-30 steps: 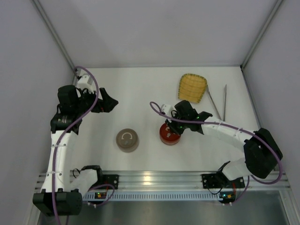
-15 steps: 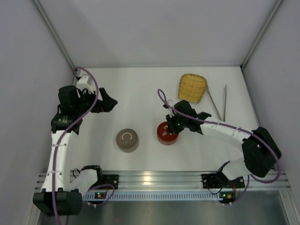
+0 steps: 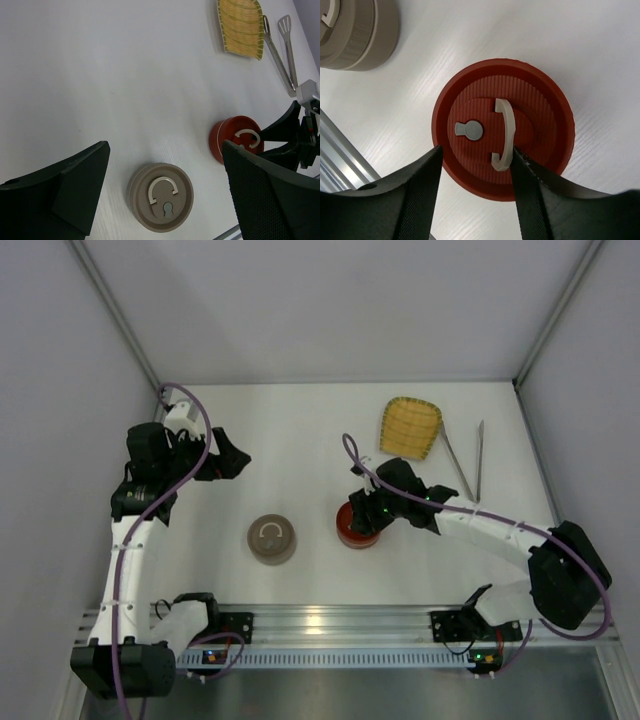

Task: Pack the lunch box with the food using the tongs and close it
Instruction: Move the packing box to the center of the board.

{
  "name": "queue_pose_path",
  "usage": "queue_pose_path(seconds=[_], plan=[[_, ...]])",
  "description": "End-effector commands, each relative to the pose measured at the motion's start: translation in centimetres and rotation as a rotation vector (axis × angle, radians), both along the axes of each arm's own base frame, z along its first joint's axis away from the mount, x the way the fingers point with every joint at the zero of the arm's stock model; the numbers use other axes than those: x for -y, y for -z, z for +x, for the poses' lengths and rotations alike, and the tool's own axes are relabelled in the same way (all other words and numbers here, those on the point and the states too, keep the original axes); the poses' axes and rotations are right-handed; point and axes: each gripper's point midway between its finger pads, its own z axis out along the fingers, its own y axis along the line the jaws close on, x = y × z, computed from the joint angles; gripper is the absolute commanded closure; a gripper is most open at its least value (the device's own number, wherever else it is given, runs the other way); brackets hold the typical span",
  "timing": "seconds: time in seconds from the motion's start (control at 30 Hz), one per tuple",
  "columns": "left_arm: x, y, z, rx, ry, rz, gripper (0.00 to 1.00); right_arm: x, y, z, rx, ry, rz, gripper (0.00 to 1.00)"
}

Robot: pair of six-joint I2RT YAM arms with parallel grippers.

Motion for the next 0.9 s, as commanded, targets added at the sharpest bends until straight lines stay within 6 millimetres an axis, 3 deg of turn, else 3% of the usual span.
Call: queue_pose_path(seconds=[0.0, 0.13, 0.33, 0.47, 0.57, 0.77, 0.87], plan=[[0.3, -1.4, 0.7, 0.062, 0.015, -0.010, 0.02, 1.0, -1.1, -0.1, 0.067, -0.008, -0.026, 0.44], [0.3, -1.5, 0.5, 0.064, 0.018, -0.007, 0.02, 2.1, -2.1, 1.1, 0.130, 0.016, -0.072, 0.27], [0.8, -1.2, -0.1, 0.065, 0.076, 0.008, 0.02, 2.9, -4.4, 3.2, 0.246, 0.009, -0.127, 0.10], [1.4, -0.1, -0.6, 0.067, 0.177, 0.055, 0.02, 2.9, -4.8, 4.2, 0.261, -0.062, -0.130, 0.10], [1.5, 2.1, -1.0, 0.027, 0.281, 0.129, 0.03, 3.0, -4.2, 4.3, 0.169, -0.124, -0.075, 0.13], [1.4, 10.1, -4.5, -0.284, 0.549, 0.192, 0.14, 3.6, -2.6, 6.0, 0.040, -0.185, -0.018, 0.14], [0.9, 12.1, -5.6, -0.341, 0.594, 0.220, 0.13, 3.0, -1.1, 5.5, -0.063, -0.228, -0.002, 0.16]])
